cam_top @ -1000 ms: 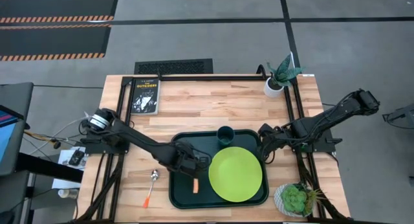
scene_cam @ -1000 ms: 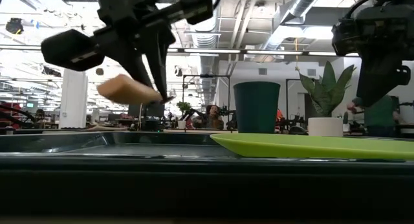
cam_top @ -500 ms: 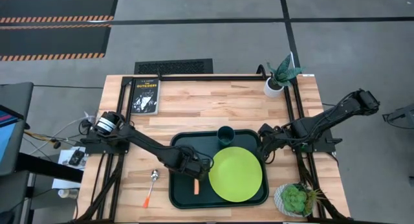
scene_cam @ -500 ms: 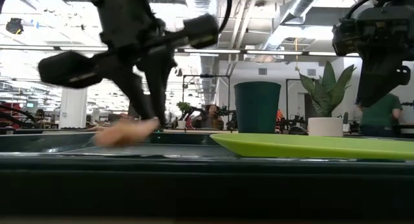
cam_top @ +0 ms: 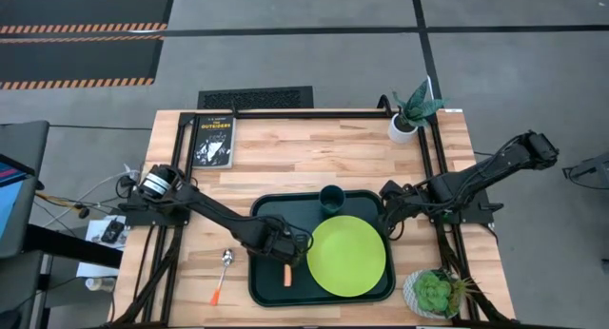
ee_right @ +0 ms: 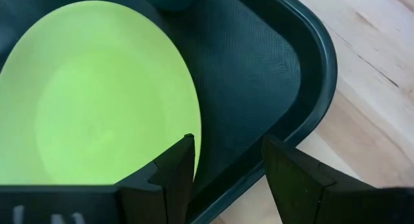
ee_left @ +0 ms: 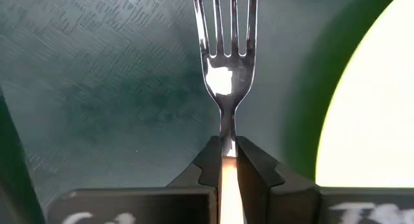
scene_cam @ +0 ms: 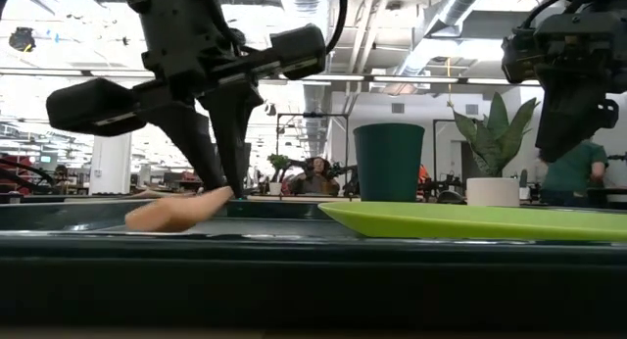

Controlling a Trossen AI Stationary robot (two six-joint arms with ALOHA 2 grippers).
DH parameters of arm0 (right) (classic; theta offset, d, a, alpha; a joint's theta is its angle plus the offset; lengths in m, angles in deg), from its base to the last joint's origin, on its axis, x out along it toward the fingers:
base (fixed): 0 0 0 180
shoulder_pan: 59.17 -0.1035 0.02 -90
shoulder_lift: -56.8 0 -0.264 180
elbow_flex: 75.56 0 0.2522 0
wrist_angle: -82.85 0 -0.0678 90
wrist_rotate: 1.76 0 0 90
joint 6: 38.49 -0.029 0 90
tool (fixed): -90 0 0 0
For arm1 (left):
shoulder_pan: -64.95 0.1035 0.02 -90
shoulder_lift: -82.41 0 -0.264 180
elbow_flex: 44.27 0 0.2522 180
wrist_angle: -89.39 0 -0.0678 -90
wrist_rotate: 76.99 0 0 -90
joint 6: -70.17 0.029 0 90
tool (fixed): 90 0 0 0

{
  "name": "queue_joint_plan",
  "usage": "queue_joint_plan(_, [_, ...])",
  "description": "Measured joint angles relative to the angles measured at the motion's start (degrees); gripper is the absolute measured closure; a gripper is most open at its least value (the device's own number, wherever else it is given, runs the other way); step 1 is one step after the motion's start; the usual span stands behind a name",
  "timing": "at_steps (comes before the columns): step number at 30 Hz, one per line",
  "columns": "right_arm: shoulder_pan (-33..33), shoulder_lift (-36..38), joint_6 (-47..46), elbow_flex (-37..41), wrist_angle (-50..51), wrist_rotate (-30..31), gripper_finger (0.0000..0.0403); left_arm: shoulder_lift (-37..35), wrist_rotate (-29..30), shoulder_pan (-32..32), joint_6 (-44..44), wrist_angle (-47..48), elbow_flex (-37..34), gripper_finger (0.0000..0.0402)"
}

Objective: Pick and place plate/cup/fork/spoon on tray
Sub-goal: Put the orange fork on the black tray to the left of the green plate

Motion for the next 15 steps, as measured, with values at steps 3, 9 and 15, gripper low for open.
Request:
queue_joint_plan(3, [0.0,0.0,0.0,0.0,0.1,0.0,0.0198,0.2,0.0,0.0,-0.3,-0.2,0.0,0.0388])
queue_joint_plan(9, [0.0,0.0,-0.1,0.0,0.2,0.8,0.0198,0.2,0.3,0.6,-0.8,0.0,0.0,0.0388])
queue_joint_plan(15, [0.0,0.0,-0.1,0.0,0.3,1.3,0.0198,0.2,0.1,0.5,-0.7,0.8,0.0,0.0388])
